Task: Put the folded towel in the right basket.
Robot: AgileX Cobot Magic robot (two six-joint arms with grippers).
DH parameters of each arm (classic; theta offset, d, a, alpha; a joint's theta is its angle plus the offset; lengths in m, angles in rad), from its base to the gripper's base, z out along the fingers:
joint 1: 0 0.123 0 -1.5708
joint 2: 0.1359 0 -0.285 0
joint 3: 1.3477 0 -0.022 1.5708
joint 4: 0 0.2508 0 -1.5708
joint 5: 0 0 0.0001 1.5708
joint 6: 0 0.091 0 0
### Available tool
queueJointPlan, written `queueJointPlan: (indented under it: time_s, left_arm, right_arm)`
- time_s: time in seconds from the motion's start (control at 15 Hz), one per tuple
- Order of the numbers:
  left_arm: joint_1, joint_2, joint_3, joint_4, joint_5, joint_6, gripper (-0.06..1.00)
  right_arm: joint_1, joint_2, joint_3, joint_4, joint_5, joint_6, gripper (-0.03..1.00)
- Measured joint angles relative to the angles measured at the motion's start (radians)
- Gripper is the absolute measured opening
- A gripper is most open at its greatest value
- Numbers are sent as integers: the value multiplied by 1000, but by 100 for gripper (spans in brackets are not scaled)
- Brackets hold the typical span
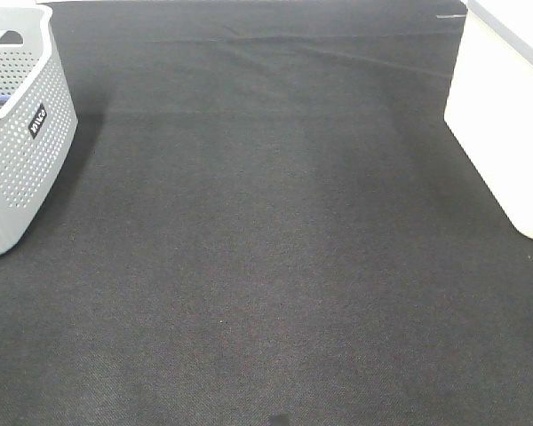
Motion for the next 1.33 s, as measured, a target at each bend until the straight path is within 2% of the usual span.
queueJointPlan:
  time_s: [0.2,0.47,0.93,1.33]
  left_arm:
    - [0,0,0,0,0,0,97]
    - [0,0,0,0,0,0,97]
    - [0,0,0,0,0,0,97]
    - [0,0,0,0,0,0,97]
  right_arm:
    - [0,-233,192,-1,-37,-7,84]
    - [0,-554,381,-5,-151,-44,84]
    - [0,-890,410,-4,-155,-53,84]
    - [0,-917,410,-4,-155,-53,84]
